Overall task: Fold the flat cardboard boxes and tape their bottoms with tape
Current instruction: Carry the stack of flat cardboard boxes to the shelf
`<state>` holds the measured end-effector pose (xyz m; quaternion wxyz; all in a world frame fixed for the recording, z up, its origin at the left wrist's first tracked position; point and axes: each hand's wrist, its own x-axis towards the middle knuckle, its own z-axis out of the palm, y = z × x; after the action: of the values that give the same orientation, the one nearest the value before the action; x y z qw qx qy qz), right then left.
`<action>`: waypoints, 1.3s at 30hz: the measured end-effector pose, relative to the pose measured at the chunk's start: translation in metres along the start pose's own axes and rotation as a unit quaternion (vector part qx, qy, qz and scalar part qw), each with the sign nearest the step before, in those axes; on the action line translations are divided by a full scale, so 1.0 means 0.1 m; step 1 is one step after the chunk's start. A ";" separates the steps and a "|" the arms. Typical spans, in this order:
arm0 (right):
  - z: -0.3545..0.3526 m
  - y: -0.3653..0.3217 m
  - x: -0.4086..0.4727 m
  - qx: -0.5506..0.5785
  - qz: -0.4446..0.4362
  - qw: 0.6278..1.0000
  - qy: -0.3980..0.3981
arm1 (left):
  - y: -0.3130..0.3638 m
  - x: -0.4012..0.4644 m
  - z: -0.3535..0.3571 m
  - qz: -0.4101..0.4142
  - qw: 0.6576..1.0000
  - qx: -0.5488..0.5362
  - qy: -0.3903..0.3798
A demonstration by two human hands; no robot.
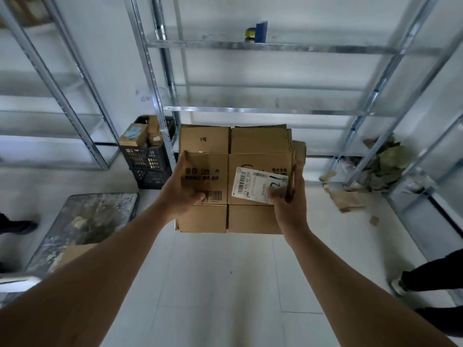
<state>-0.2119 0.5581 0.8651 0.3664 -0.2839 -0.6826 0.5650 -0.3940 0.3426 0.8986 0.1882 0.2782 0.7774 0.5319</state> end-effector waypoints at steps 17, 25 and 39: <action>1.31 -0.30 2.50 0.064 -0.026 0.997 0.031 | 0.46 2.80 -0.91 0.085 0.993 0.081 0.011; 1.85 -0.41 3.75 0.073 -0.050 0.996 0.025 | 0.60 4.03 -1.16 0.095 0.992 0.074 0.037; 2.27 -0.30 6.15 0.018 -0.113 0.993 -0.033 | 0.80 6.04 -0.95 0.052 0.994 -0.016 0.093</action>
<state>-0.7482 0.9171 0.9832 0.4100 -0.1793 -0.7115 0.5417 -0.8991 0.6788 1.0091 0.0916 0.2651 0.7673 0.5767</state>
